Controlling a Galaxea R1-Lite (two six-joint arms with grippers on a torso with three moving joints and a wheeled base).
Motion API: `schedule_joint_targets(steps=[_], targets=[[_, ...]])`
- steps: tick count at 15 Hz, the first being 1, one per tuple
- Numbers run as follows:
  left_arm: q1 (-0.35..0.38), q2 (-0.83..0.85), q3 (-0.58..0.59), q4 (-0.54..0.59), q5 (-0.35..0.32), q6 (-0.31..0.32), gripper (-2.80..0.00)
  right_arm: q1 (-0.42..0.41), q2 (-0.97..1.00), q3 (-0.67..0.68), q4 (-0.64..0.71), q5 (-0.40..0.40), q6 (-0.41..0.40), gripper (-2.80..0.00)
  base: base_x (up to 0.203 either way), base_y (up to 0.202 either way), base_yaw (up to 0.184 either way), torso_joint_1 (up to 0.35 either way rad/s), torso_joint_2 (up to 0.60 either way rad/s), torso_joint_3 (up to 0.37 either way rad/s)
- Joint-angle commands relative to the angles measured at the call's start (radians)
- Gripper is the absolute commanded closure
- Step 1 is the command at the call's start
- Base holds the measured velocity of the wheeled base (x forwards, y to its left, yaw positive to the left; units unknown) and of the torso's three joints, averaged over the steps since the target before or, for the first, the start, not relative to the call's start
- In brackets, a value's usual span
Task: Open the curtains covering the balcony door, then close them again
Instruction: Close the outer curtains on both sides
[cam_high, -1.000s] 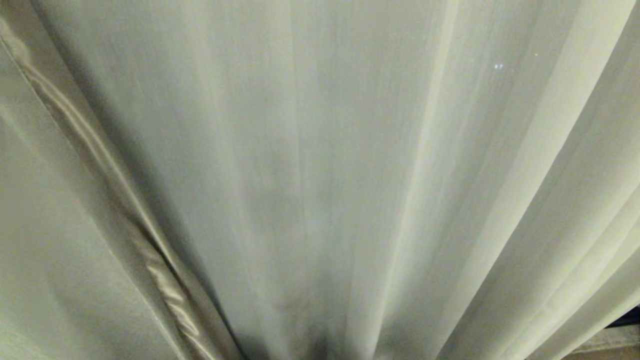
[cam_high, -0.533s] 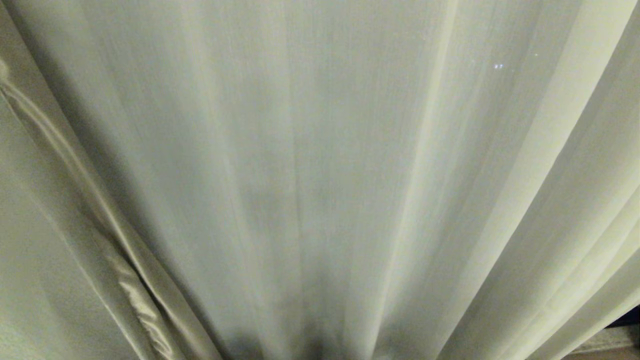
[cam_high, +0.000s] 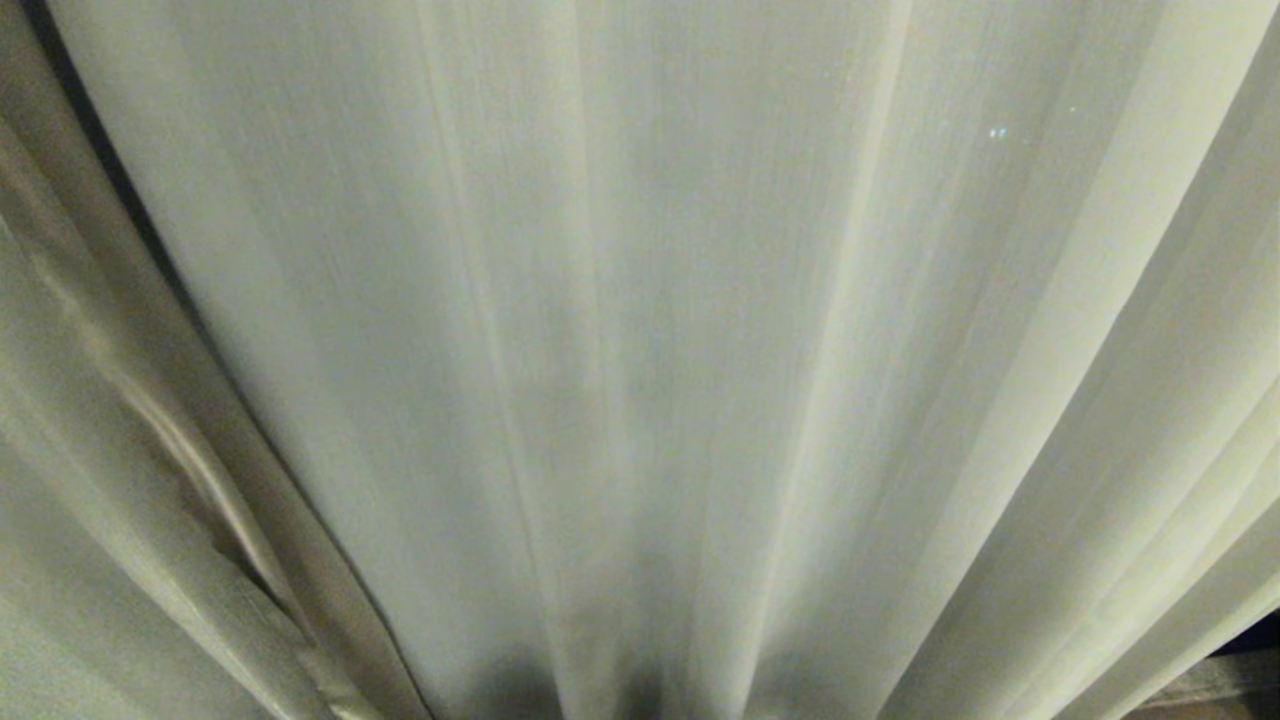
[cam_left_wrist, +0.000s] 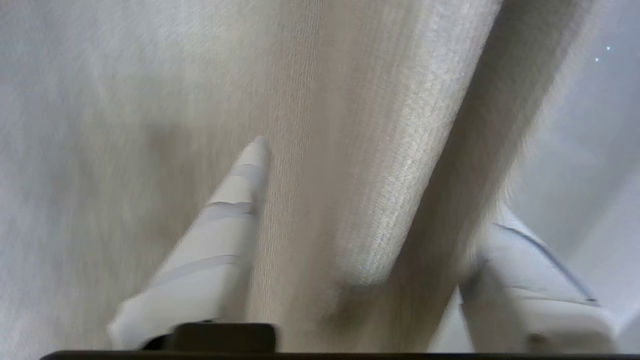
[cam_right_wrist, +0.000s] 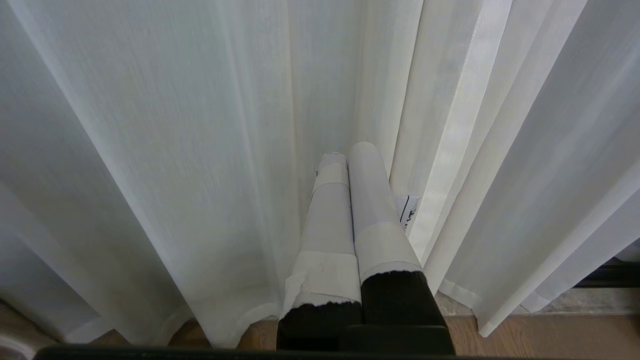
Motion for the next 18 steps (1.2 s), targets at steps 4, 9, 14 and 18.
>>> schedule_joint_targets(steps=[4,9,14,18], targets=[[0.001,-0.228,0.163,0.002,0.0,-0.003,-2.8,0.0,0.0,0.0,0.0,0.001,-0.001,0.0,0.0,0.0,0.0,0.0,0.0,0.0],[0.0,-0.51,0.414,0.003,-0.006,-0.006,-2.8,0.0,0.0,0.0,0.0,0.001,-0.001,0.0,0.0,0.0,0.0,0.0,0.0,0.0],[0.029,-0.718,0.683,0.002,-0.012,-0.003,-2.8,0.0,0.0,0.0,0.0,0.001,-0.001,0.0,0.0,0.0,0.0,0.0,0.0,0.0],[0.031,-0.835,0.808,0.011,-0.046,0.007,-2.8,0.0,0.0,0.0,0.0,0.001,-0.001,0.0,0.0,0.0,0.0,0.0,0.0,0.0]])
